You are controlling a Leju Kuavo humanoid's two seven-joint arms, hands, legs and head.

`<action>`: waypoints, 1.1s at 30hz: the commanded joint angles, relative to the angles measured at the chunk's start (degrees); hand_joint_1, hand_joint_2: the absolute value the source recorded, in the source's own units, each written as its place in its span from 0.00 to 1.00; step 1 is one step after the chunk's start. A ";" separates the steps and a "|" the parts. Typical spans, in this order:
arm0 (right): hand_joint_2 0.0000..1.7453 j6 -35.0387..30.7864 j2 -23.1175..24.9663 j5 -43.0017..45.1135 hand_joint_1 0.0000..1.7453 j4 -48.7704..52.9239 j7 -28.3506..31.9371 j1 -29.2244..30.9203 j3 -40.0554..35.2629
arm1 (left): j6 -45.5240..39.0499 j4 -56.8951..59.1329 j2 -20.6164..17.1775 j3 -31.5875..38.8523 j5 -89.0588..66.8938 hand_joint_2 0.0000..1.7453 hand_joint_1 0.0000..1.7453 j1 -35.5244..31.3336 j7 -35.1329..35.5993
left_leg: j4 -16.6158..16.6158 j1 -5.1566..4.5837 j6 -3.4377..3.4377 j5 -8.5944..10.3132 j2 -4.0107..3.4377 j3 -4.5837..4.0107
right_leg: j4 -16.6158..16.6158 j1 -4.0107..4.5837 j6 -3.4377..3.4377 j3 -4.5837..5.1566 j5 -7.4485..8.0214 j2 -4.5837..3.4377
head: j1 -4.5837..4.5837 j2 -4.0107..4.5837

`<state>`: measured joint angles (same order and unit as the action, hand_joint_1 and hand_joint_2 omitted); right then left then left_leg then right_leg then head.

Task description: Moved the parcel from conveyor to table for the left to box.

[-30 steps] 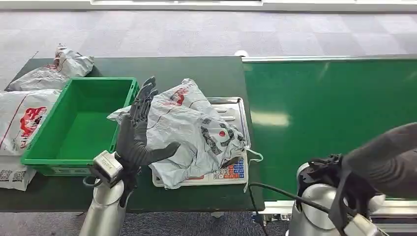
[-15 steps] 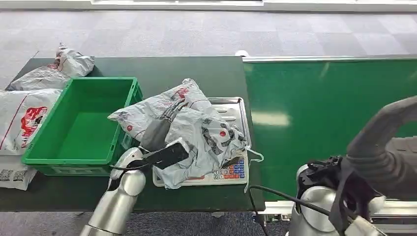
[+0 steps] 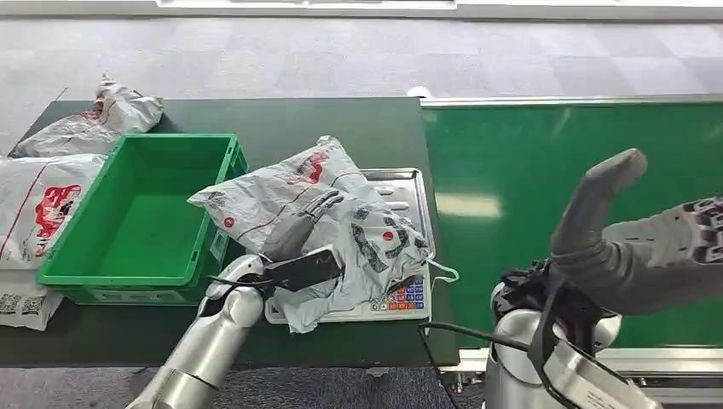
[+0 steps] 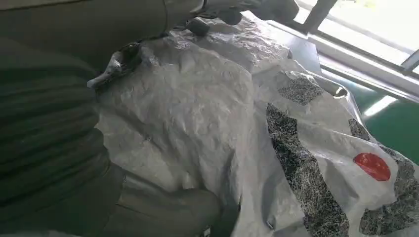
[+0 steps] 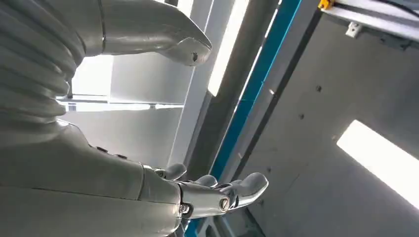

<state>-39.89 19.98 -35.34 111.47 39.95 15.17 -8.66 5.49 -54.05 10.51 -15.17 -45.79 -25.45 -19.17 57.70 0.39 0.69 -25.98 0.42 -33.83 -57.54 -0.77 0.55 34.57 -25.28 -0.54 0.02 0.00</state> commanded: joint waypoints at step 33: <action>1.00 -0.11 0.02 -0.68 0.00 -3.83 0.05 -1.37 0.63 | -26.79 -0.18 -4.56 6.03 0.09 1.00 0.00 -7.53 5.30 | -0.12 0.07 0.04 0.02 -0.12 0.14 | 0.13 0.11 -0.09 -0.12 0.04 -0.01 | 0.00 0.00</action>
<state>-39.89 19.98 -36.44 108.85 39.95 14.94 -8.72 -18.78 -50.75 9.46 -14.51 -44.44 -31.28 -16.08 57.70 0.39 0.73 -25.94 0.43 -33.83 -57.55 -0.73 0.54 34.56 -25.27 -0.53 0.02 0.00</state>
